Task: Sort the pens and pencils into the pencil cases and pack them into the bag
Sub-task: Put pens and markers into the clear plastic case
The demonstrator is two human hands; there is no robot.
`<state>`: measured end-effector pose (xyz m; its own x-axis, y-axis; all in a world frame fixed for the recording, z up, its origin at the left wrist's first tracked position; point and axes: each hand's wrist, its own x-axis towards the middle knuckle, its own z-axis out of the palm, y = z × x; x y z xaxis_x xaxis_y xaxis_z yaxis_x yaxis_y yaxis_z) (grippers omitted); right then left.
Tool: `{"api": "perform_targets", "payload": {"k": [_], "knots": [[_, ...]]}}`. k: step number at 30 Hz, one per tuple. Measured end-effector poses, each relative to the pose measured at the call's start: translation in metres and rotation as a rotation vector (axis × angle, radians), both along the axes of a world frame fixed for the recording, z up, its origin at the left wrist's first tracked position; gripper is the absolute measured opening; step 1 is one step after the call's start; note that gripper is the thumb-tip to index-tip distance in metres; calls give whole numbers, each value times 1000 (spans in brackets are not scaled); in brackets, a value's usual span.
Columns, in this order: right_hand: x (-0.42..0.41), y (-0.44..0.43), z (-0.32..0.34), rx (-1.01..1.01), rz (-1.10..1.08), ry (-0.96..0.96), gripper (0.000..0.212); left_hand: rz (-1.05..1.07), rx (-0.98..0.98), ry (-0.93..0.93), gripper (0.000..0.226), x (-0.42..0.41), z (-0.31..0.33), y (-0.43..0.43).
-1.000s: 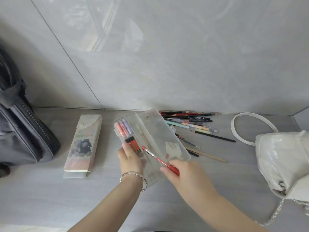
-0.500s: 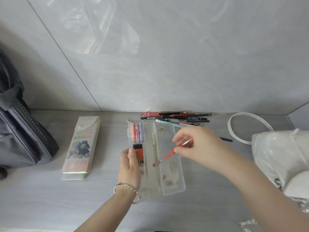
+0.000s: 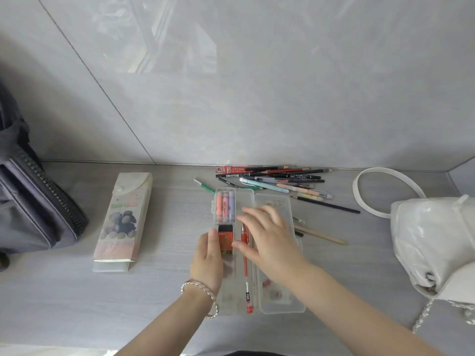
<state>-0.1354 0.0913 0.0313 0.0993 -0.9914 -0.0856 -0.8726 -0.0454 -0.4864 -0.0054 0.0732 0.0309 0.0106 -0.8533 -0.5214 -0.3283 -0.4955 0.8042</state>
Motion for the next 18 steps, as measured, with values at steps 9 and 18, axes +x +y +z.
{"api": "perform_targets", "payload": {"k": [9,18], "knots": [[-89,-64,-35,-44,-469,-49,22,20,3,-96,34,9,-5,-26],[-131,-80,-62,361,-294,320,22,82,11,-83,36,14,-6,-34]]}}
